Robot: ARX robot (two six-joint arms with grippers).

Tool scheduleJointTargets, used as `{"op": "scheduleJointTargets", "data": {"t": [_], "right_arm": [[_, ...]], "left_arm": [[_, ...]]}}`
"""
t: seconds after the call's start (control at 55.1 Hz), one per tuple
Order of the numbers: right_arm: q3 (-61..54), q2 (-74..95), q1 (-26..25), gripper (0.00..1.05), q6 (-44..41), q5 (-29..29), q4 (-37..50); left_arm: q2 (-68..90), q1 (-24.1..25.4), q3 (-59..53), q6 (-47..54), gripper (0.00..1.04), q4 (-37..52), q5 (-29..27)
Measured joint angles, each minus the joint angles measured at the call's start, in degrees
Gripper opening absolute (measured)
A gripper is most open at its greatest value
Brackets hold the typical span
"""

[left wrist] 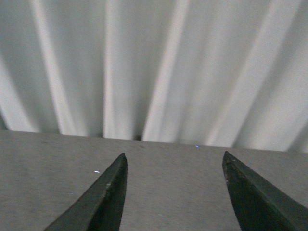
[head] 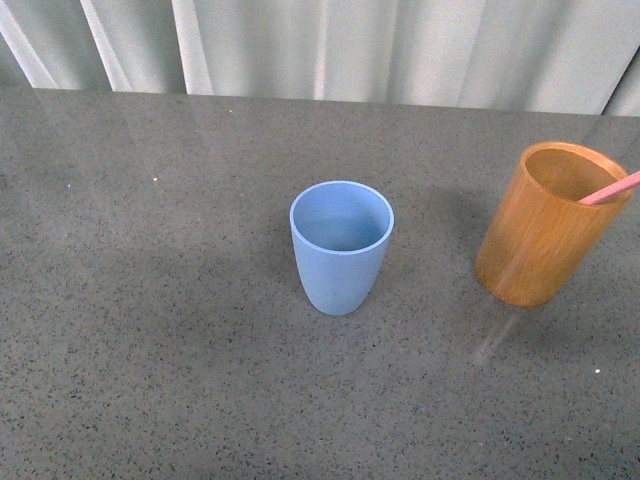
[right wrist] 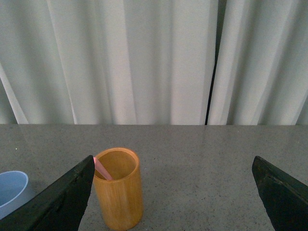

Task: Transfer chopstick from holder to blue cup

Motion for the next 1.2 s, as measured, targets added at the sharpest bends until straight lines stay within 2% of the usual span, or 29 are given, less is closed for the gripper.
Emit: {"op": "scheduleJointTargets", "data": {"t": [0.091,0.309,0.635,0.744,0.781,0.853,0.998,1.071,1.198], "right_arm": [[0.00,0.00,0.00,0.95,0.00,-0.04,0.02],[0.00,0.00,-0.02,0.95,0.00,0.02,0.02],[0.07,0.11,-0.04,0.95,-0.04,-0.17,-0.11],[7.28,12.66,-0.46,0.95,-3.28,-7.39,-18.16],[7.61,18.47,-0.17,0.95,-5.14,-9.07,-18.75],[6.14,25.81,0.07,0.95,-8.98,-10.14,-12.24],[3.39,40.24,-0.22,0.95,-17.18,-11.37,7.58],[3.28,47.78,-0.35,0.95,-20.61,-11.56,16.85],[3.74,61.29,-1.18,0.95,-23.93,-13.53,33.44]], "left_arm": [[-3.89,1.75,-4.24,1.20,0.39,0.94,-0.26],[-8.94,1.49,-11.63,2.54,0.03,1.18,1.05],[-18.91,1.51,-18.03,3.06,0.04,-1.68,1.03],[-22.14,1.51,-19.39,3.06,0.04,-3.58,0.98],[-23.69,1.51,-19.96,3.06,0.04,-4.50,0.98],[-25.92,1.51,-20.65,3.06,0.04,-6.10,0.96],[-30.51,1.51,-21.84,3.06,0.04,-9.40,1.01],[-31.47,1.51,-23.12,3.13,0.04,-8.22,1.05],[-35.47,1.51,-23.12,3.10,0.04,-11.87,0.94]]}}
